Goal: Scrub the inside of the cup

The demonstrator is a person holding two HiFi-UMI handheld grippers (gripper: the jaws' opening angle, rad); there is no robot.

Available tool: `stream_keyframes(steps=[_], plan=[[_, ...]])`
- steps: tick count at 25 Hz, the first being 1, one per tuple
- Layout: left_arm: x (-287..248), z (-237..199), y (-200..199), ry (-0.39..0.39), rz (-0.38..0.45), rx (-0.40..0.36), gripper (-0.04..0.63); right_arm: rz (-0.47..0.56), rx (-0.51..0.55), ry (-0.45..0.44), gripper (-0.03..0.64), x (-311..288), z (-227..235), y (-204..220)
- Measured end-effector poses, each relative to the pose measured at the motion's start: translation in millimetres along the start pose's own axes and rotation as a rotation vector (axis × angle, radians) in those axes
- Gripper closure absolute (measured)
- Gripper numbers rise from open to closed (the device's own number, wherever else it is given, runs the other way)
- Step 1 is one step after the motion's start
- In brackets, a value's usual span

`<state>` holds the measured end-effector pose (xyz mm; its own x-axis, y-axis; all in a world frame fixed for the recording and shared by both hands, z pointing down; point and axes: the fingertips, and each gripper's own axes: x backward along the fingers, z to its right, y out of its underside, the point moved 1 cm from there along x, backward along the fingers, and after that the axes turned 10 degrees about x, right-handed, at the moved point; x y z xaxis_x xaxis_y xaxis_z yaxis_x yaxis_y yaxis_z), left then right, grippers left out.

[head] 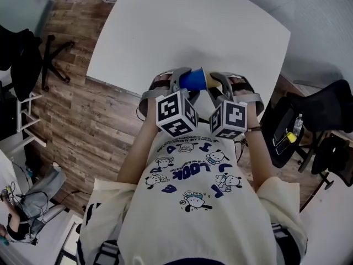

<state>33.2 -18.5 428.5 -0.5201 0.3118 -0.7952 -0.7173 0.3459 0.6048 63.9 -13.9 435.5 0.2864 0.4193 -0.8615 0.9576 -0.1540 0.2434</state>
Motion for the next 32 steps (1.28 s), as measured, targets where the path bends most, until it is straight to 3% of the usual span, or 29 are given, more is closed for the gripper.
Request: stream_keyframes(steps=[6, 12, 16, 19, 26, 29, 32], plan=[[-2.2, 4.0, 4.5, 0.03, -0.02, -0.013, 0.276, 0.007, 0.085, 0.011, 0.437, 1.6, -2.3, -2.8], [-7.4, 11.9, 13.9, 0.126, -0.077, 0.017, 0.278, 0.005, 0.231, 0.04, 0.437, -2.4, -6.9, -3.4], [-11.6, 19.5, 20.1, 0.252, -0.125, 0.154, 0.278, -0.013, 0.371, 0.084, 0.437, -2.3, -8.7, -4.0], [-12.3, 24.2, 19.7, 0.372, -0.126, 0.299, 0.281, 0.006, 0.392, 0.105, 0.437, -0.8, -9.0, -4.5], [-14.5, 27.1, 18.7, 0.513, -0.159, 0.487, 0.281, 0.029, 0.448, 0.15, 0.437, 1.4, -5.7, -3.5], [-15.2, 27.4, 16.3, 0.542, -0.162, 0.501, 0.281, 0.045, 0.458, 0.149, 0.437, 2.4, -5.3, -2.3], [-13.5, 27.9, 15.4, 0.536, -0.175, 0.45, 0.281, 0.068, 0.458, 0.13, 0.437, 3.4, -7.4, -2.8]])
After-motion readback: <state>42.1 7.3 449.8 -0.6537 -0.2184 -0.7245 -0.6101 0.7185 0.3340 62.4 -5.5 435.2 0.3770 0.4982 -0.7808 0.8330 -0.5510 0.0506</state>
